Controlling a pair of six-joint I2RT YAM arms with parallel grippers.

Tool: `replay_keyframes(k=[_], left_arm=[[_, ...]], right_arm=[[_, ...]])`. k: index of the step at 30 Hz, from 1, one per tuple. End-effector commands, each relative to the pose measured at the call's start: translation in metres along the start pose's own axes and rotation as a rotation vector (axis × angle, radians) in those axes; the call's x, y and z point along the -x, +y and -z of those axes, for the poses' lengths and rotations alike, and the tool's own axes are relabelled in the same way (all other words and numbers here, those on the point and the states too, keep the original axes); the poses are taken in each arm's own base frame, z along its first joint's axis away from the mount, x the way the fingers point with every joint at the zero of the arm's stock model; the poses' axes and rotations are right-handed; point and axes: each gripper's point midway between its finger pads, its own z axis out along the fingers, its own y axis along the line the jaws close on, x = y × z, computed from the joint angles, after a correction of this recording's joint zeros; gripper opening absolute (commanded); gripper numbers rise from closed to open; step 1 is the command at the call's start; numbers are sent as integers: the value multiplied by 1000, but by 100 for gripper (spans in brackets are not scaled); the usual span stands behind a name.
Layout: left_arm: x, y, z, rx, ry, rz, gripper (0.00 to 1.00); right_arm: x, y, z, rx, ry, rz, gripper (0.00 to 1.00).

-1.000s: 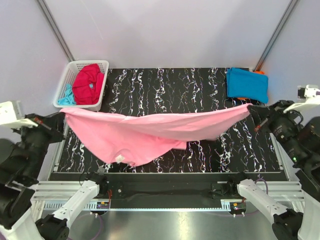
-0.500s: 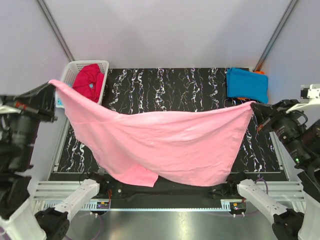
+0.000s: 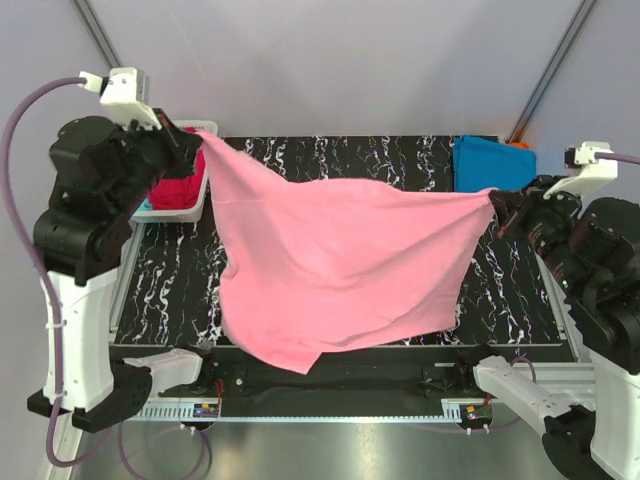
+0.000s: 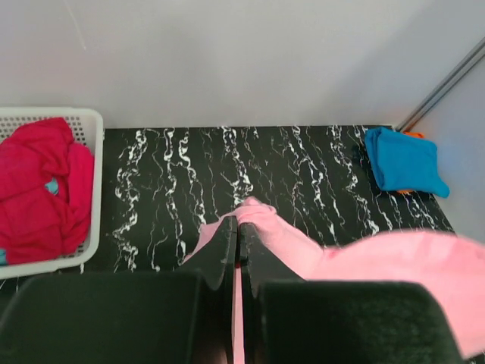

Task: Fold and stack the t-shirts
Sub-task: Flatten the tshirt out

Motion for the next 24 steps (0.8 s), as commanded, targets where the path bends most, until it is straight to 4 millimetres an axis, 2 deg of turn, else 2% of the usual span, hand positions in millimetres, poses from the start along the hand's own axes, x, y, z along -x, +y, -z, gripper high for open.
replay_keyframes(k=[1, 3, 6, 7, 9, 14, 16, 20, 21, 22, 23, 24], left_arm=[[46, -5, 85, -18, -183, -14, 0], [40, 2, 106, 9, -196, -19, 0], [22, 12, 117, 50, -176, 6, 0], [20, 14, 132, 53, -200, 20, 0], [17, 18, 143, 66, -217, 31, 0], [33, 17, 188, 55, -321, 17, 0], [39, 16, 195, 51, -340, 1, 0], [55, 14, 184, 59, -345, -5, 0], [58, 15, 162, 78, -315, -1, 0], [59, 17, 150, 96, -304, 12, 0], [58, 25, 133, 147, -286, 24, 0], [58, 28, 97, 172, -251, 31, 0]], right_arm=[[34, 5, 31, 46, -127, -4, 0], [35, 4, 40, 53, -130, -3, 0], [34, 7, 52, 86, -141, -11, 0], [33, 10, 57, 105, -142, -12, 0], [32, 10, 66, 120, -145, -14, 0], [32, 16, 85, 172, -147, 0, 0], [34, 18, 88, 191, -155, -2, 0], [40, 19, 84, 183, -183, -14, 0], [41, 16, 79, 166, -183, -14, 0], [46, 8, 72, 109, -207, -22, 0], [37, 2, 52, 58, -171, -23, 0], [32, -7, 37, -3, -156, -30, 0]])
